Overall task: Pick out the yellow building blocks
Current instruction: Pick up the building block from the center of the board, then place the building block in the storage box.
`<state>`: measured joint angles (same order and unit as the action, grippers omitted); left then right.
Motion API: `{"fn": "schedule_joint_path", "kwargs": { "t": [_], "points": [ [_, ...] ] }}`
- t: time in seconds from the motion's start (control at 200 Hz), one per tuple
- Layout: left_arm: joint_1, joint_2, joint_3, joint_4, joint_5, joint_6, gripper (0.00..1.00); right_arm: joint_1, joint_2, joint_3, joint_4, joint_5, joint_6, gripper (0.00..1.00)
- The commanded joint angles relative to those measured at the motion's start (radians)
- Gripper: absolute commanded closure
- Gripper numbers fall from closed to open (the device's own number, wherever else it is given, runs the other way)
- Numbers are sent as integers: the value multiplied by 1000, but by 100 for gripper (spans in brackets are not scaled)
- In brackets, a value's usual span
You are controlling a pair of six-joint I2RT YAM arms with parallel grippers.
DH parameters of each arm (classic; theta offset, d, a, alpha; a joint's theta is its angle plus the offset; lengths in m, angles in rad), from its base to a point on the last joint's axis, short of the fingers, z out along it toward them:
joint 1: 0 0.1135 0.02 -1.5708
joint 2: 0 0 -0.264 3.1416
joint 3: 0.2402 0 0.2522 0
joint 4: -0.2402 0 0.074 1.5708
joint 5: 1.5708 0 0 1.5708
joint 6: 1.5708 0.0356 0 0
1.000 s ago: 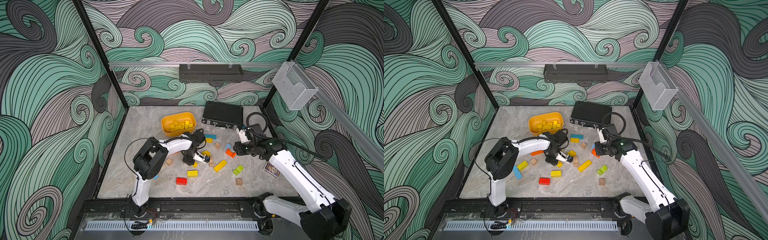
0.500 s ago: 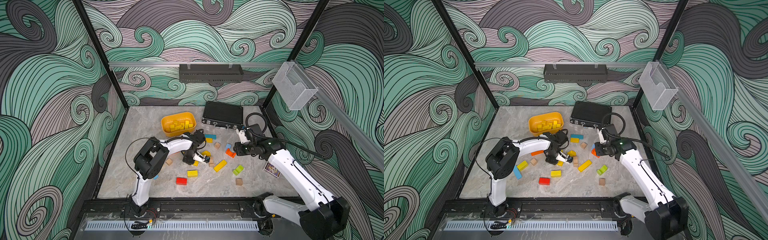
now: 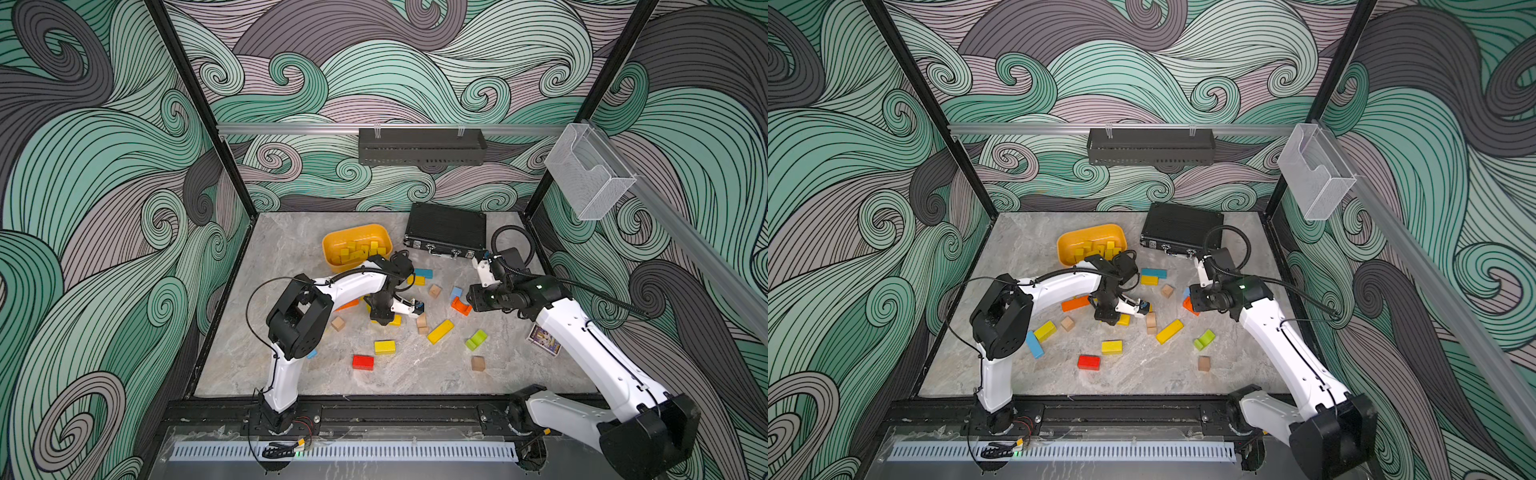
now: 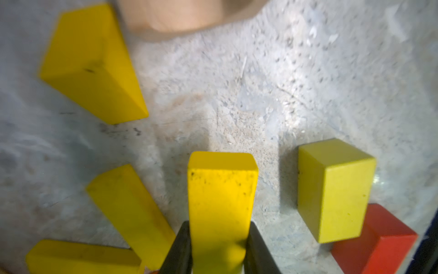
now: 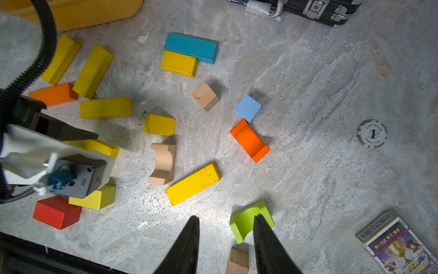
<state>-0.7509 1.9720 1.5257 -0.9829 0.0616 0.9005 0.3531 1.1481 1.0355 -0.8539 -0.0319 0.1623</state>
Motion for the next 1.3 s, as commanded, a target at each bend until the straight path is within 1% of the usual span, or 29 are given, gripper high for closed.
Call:
{"fn": "schedule_joint_path", "kwargs": {
  "t": [0.0,0.185,0.36,0.49,0.57,0.726,0.871,0.986,1.101,1.296],
  "points": [
    [45,-57,96,-78,58,-96,83,-7,11,-6,2,-22,13,60],
    [185,1,292,-123,97,-181,82,-6,18,-24,8,-52,23,60],
    [338,124,502,-134,74,-256,82,-2,20,-65,27,-95,73,60],
    [404,217,600,-128,19,-272,82,22,26,-97,37,-100,111,60],
    [433,265,643,-130,11,-278,82,47,32,-115,39,-93,132,60],
    [461,332,701,-124,-7,-297,82,101,43,-150,50,-60,176,59],
    [466,370,706,-102,-40,-292,80,128,52,-185,82,-55,221,58],
    [468,393,705,-103,-41,-284,78,145,70,-200,103,-55,246,58],
    [468,405,705,-103,-42,-285,73,158,99,-212,132,-67,262,57],
    [467,409,700,-103,-43,-284,59,175,168,-200,154,-82,280,57]
  ]
}}
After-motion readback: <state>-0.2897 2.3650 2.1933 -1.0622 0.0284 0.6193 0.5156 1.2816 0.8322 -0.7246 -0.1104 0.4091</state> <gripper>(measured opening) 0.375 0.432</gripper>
